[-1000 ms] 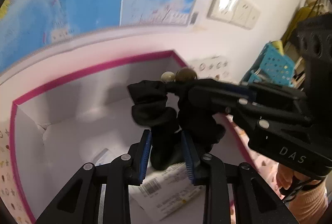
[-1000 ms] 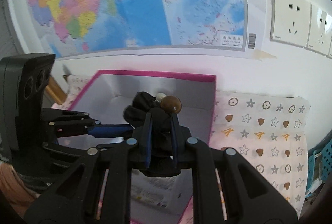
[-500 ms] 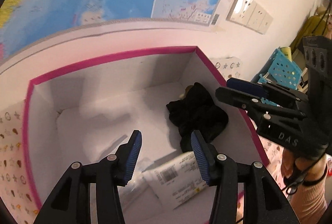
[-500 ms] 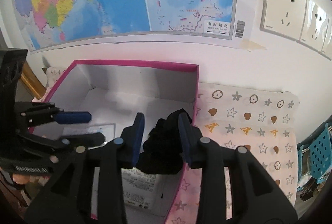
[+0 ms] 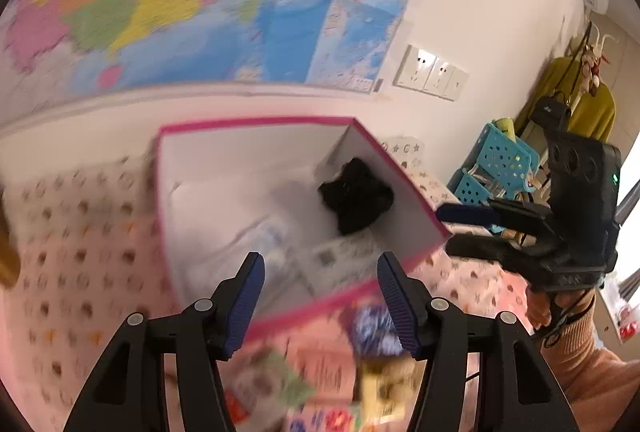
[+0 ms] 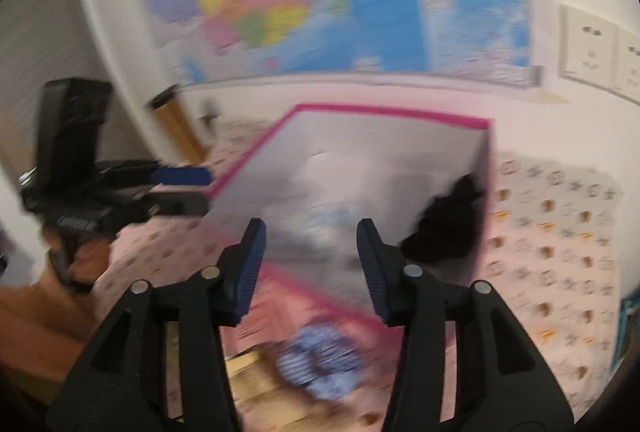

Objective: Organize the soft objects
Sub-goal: 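Grasp the green plush turtle with the right gripper, then lower the green turtle into the pink box and release it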

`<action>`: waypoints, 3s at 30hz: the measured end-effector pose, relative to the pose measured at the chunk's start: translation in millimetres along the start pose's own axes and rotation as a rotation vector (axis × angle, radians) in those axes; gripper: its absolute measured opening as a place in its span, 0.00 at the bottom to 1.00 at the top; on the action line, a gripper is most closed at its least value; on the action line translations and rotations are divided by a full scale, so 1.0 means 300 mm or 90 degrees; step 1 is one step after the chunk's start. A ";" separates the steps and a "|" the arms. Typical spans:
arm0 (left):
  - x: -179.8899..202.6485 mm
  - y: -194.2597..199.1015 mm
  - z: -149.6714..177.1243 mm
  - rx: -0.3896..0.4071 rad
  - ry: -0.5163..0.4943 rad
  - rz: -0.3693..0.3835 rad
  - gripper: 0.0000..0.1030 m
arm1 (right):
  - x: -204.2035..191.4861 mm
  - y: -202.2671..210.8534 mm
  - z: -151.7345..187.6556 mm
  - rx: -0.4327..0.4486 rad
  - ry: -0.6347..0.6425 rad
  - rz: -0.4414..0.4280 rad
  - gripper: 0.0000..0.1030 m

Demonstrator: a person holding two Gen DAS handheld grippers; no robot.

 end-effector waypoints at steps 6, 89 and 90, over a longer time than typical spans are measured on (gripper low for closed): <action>-0.093 0.060 0.193 -0.022 0.017 -0.036 0.59 | -0.223 -0.077 0.194 -0.071 0.032 -0.111 0.49; -0.228 -0.255 -0.117 -0.027 0.083 -0.078 0.57 | 0.121 -0.438 -0.165 -0.048 -0.007 -0.021 0.50; -0.233 -0.268 -0.121 -0.030 0.084 -0.081 0.57 | 0.130 -0.447 -0.166 -0.052 -0.009 -0.020 0.50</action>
Point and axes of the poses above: each gripper's, at about its wrist camera, not at the fingertips, and y roughly against the way its jaws point, x to its right, z to its underside, the point moved 8 cm from there along -y, roughly the way its jaws point, and after that the axes turned 3 degrees about -z, right-handed, at the moved point
